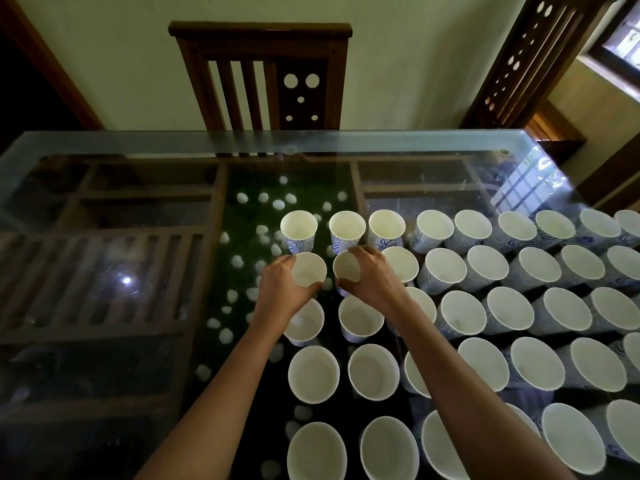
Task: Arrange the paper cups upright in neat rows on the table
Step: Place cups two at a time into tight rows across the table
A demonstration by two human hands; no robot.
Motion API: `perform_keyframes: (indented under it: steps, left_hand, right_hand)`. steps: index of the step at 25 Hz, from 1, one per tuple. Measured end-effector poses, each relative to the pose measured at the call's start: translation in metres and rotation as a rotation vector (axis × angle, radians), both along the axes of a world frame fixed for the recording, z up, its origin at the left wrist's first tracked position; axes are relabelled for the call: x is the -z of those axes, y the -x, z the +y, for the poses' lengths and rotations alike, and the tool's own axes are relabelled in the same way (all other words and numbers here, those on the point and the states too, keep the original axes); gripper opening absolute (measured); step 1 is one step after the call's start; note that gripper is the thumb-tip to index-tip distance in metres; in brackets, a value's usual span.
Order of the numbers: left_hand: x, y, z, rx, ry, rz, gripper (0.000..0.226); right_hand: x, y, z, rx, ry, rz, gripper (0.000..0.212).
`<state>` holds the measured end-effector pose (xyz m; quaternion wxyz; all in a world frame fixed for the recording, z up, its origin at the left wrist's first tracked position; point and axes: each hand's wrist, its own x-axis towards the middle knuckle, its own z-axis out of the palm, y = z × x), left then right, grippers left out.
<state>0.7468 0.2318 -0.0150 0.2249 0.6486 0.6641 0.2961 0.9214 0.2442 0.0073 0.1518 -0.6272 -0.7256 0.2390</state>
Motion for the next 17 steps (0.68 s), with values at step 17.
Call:
perform_keyframes:
  steps: [17]
  left_hand:
    - [-0.014, 0.0, 0.074, -0.122, 0.108, -0.025, 0.082]
  right_hand:
    - [-0.009, 0.006, 0.046, 0.052, -0.062, 0.062, 0.054]
